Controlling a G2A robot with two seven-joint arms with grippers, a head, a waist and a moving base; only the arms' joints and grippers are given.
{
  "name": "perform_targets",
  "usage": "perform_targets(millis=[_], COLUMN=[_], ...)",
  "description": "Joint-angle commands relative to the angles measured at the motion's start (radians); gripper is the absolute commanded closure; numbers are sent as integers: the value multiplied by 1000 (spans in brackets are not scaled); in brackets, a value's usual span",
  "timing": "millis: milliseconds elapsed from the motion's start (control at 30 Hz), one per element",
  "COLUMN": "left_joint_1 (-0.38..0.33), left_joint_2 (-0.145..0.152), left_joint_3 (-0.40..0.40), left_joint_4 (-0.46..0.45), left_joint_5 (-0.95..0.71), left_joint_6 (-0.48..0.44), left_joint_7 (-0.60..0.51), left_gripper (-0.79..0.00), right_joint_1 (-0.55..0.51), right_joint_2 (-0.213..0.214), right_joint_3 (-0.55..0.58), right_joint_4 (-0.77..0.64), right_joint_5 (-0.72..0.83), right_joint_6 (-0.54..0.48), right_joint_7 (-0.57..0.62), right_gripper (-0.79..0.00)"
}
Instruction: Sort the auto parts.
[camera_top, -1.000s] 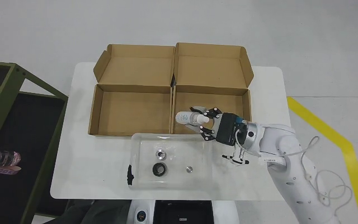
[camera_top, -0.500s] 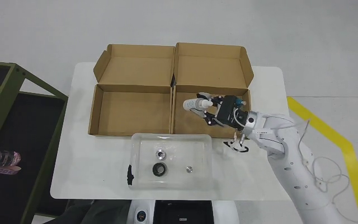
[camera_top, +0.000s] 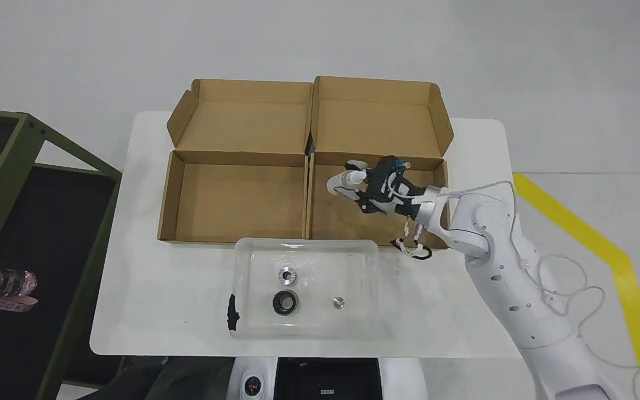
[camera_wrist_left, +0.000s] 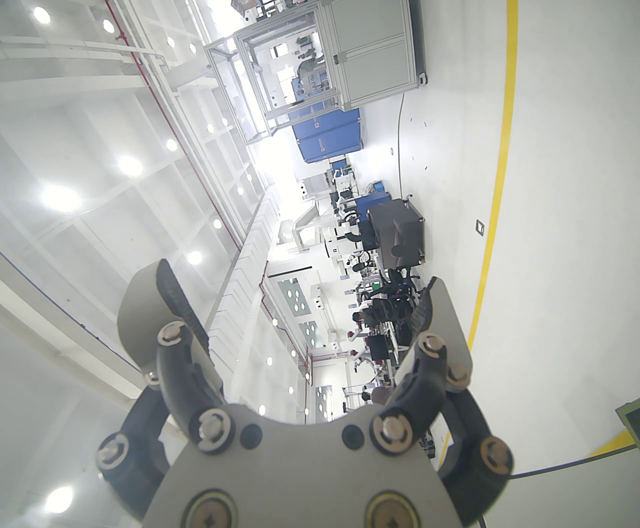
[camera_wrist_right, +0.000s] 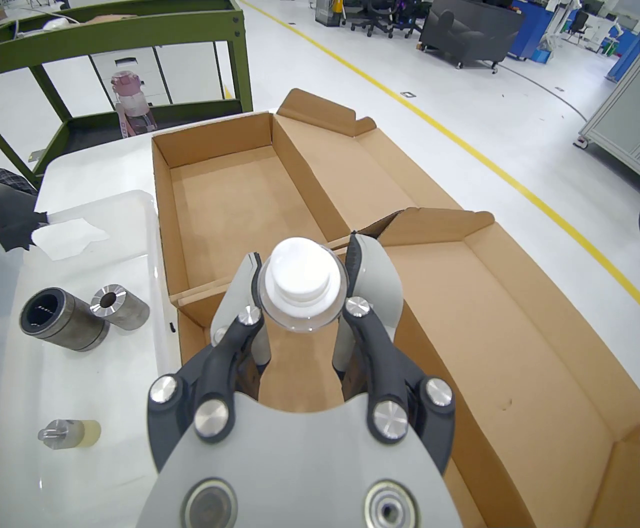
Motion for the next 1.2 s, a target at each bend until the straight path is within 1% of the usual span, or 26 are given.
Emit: perform_targets(millis=[0, 600, 633, 667, 700, 733, 867, 967, 1000, 1033, 1067, 1167], left_joint_1=[0, 0, 0, 0, 0, 0, 0, 0, 0, 0, 0, 0], left_joint_2=[0, 0, 0, 0, 0, 0, 0, 0, 0, 0, 0, 0], left_joint_3=[0, 0, 0, 0, 0, 0, 0, 0, 0, 0, 0, 0], left_joint_4=[0, 0, 0, 0, 0, 0, 0, 0, 0, 0, 0, 0], left_joint_5=[0, 0, 0, 0, 0, 0, 0, 0, 0, 0, 0, 0], left_joint_6=[0, 0, 0, 0, 0, 0, 0, 0, 0, 0, 0, 0], left_joint_7=[0, 0, 0, 0, 0, 0, 0, 0, 0, 0, 0, 0], left_gripper=[-785, -785, -785, -785, -785, -785, -785, -785, -785, -785, -785, -785], right_joint_1=[18, 153, 159, 165, 171, 176, 193, 203, 205, 206, 206, 203], right_joint_2=[-4, -48, -51, -53, -55, -57, -65, -70, -72, -73, -75, -76], right_joint_3=[-15, -145, -150, -156, -160, -165, -181, -191, -194, -196, -196, -195], right_joint_4=[26, 247, 257, 265, 272, 278, 300, 315, 319, 324, 327, 322], right_joint_5=[1, 25, 22, 20, 18, 17, 14, 11, 12, 13, 20, 18], right_joint_6=[7, 50, 53, 55, 59, 60, 65, 69, 70, 72, 78, 77], right_joint_7=[7, 58, 61, 65, 66, 67, 71, 72, 70, 70, 64, 59], right_gripper=[0, 0, -74, -92, -157, -185, -206, -320, -388, -686, -785, -785])
